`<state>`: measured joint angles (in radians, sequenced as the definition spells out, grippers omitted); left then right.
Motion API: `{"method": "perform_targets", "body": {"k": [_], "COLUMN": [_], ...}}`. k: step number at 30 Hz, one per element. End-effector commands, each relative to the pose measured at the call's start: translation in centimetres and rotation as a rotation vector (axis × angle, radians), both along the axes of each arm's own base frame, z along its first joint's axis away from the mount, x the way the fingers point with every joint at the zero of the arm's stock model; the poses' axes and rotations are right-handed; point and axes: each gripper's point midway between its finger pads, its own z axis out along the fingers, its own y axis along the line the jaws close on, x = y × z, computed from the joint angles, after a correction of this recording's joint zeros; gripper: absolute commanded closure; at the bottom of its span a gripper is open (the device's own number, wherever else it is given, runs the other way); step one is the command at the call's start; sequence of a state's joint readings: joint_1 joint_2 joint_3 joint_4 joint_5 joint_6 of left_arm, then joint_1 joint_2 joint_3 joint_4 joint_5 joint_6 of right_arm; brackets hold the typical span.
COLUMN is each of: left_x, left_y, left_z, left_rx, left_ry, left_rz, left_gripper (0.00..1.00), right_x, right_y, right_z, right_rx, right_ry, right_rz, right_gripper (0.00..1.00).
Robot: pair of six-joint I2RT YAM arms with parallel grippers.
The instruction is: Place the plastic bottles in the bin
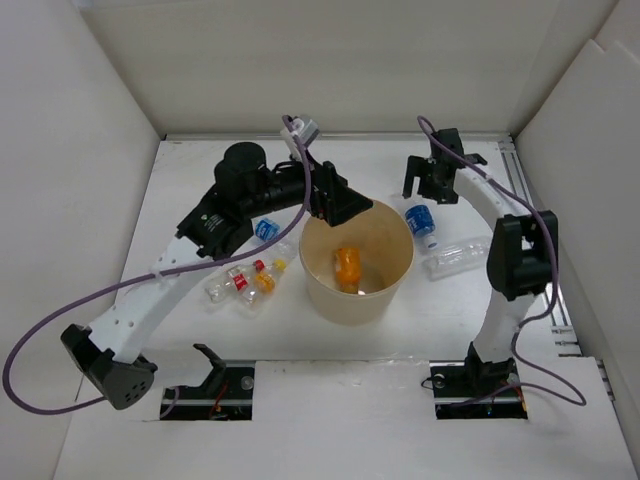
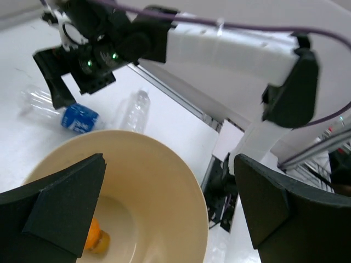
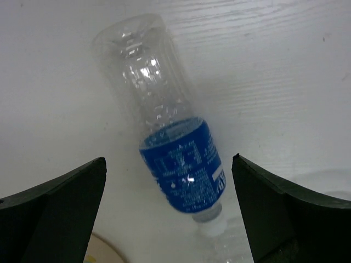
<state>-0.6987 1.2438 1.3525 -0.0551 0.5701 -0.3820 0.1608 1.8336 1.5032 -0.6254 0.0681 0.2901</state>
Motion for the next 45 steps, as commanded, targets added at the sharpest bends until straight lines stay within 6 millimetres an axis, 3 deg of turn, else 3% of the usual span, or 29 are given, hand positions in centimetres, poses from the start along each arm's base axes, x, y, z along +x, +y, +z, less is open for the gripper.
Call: {"method": "perform_targets", "body": {"k": [1,4,6,7,8,11,14,15,16,19,20,25,27,29,31,32,33,34,35,36,37,39,42,45], "left_x": [0.1,-0.1,-0.1,-0.3,-0.3,0.1,0.5,0.5,0.9,1.3,1.4,2.3,2.1,2.4,2.2,2.4,2.3,2.4,2.6,3.2,3.1,3.8,3.8,4.2], "left_y": [2.5,3.2,3.7,3.9,4.3,5.0,6.0,6.3,6.5,6.7,6.6,5.0,4.4,3.9,3.6,3.5,3.1,3.0,2.9,2.5,2.4,1.8,0.9,-0.2], "left_z": [4.2,5.0,4.9,5.3,5.2,5.0,5.4,5.2,5.2,4.8,4.4,3.6,5.0,5.8,7.7,8.3,9.5,9.9,10.5,10.4,11.9,11.7,12.6,12.9], "left_rx": [-0.030,-0.022,-0.015,-0.019,-0.014,0.010,0.034,0.045,0.047,0.061,0.068,0.080,0.046,0.033,0.005,-0.003,-0.021,-0.024,-0.027,-0.024,-0.040,-0.013,-0.037,-0.061], "left_ry": [-0.034,-0.055,-0.050,-0.065,-0.062,-0.044,-0.041,-0.032,-0.033,-0.037,-0.031,-0.015,-0.041,-0.051,-0.086,-0.093,-0.109,-0.123,-0.139,-0.136,-0.174,-0.203,-0.275,-0.312], "left_rz": [0.132,0.154,0.177,0.177,0.192,0.244,0.302,0.315,0.338,0.360,0.360,0.320,0.289,0.277,0.256,0.257,0.235,0.234,0.234,0.234,0.224,0.213,0.164,0.129], "left_gripper": [0.00,0.00,0.00,0.00,0.00,0.00,0.00,0.00,0.00,0.00,0.00,0.00,0.00,0.00,0.00,0.00,0.00,0.00,0.00,0.00,0.00,0.00,0.00,0.00], "right_x": [4.4,6.4,6.8,6.9,6.9,6.6,5.5,5.5,5.2,5.8,5.9,7.8,8.1,8.3,8.1,7.2,6.9,6.1,5.9,4.4,3.0,1.0,-2.3,-5.5], "right_y": [1.7,2.6,2.9,3.6,3.3,3.6,3.6,3.6,3.6,2.6,2.2,0.4,-0.3,-0.7,-0.6,-0.1,-0.1,2.0,2.0,2.7,4.9,6.2,10.3,12.1], "right_z": [1.4,-0.9,-2.8,-2.7,-5.1,-6.8,-8.2,-8.2,-8.5,-7.6,-7.6,0.2,3.1,8.0,11.8,15.4,17.2,18.9,20.2,23.1,24.6,28.3,32.5,37.6], "right_rx": [0.009,-0.029,-0.059,-0.064,-0.084,-0.101,-0.090,-0.085,-0.088,-0.084,-0.079,-0.062,-0.060,-0.040,0.002,0.042,0.079,0.179,0.239,0.299,0.398,0.495,0.628,0.722], "right_ry": [-0.078,-0.029,0.032,0.059,0.113,0.158,0.190,0.191,0.203,0.173,0.174,0.019,-0.032,-0.134,-0.216,-0.294,-0.340,-0.374,-0.420,-0.478,-0.489,-0.574,-0.654,-0.783], "right_rz": [0.047,0.064,0.076,0.087,0.082,0.088,0.084,0.077,0.077,0.043,0.026,-0.056,-0.072,-0.085,-0.073,-0.050,-0.032,0.053,0.080,0.123,0.228,0.314,0.481,0.565], "right_gripper": [0.00,0.00,0.00,0.00,0.01,0.10,0.35,0.49,0.78,0.93,0.93,1.00,1.00,1.00,1.00,1.00,1.00,1.00,1.00,1.00,1.00,1.00,1.00,1.00]}}
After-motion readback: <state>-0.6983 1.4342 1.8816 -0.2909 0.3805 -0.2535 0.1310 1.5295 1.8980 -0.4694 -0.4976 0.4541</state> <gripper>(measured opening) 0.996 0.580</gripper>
